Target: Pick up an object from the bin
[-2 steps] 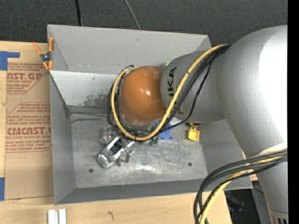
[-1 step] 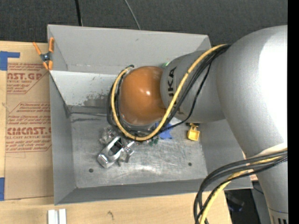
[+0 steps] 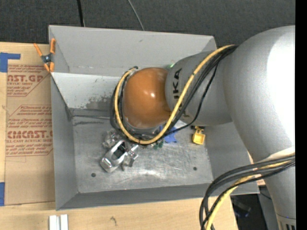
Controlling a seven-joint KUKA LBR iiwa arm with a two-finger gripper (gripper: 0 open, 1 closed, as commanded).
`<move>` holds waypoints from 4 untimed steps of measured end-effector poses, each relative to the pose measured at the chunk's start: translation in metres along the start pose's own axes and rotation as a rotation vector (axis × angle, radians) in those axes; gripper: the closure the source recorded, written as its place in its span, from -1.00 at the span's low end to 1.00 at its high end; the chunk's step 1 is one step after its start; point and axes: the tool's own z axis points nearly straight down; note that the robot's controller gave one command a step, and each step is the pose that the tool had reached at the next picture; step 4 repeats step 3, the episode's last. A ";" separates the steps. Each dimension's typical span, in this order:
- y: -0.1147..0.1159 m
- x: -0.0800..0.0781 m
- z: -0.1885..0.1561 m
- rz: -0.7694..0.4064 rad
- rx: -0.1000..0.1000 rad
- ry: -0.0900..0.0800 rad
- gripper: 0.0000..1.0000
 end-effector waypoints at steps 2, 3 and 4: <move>0.001 0.003 -0.031 0.001 -0.002 0.011 1.00; 0.001 0.002 -0.050 0.000 0.000 0.006 1.00; 0.001 0.002 -0.050 0.000 0.000 0.006 1.00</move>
Offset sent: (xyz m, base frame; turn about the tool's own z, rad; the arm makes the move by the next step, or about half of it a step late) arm 0.0000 0.0002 0.0329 0.0000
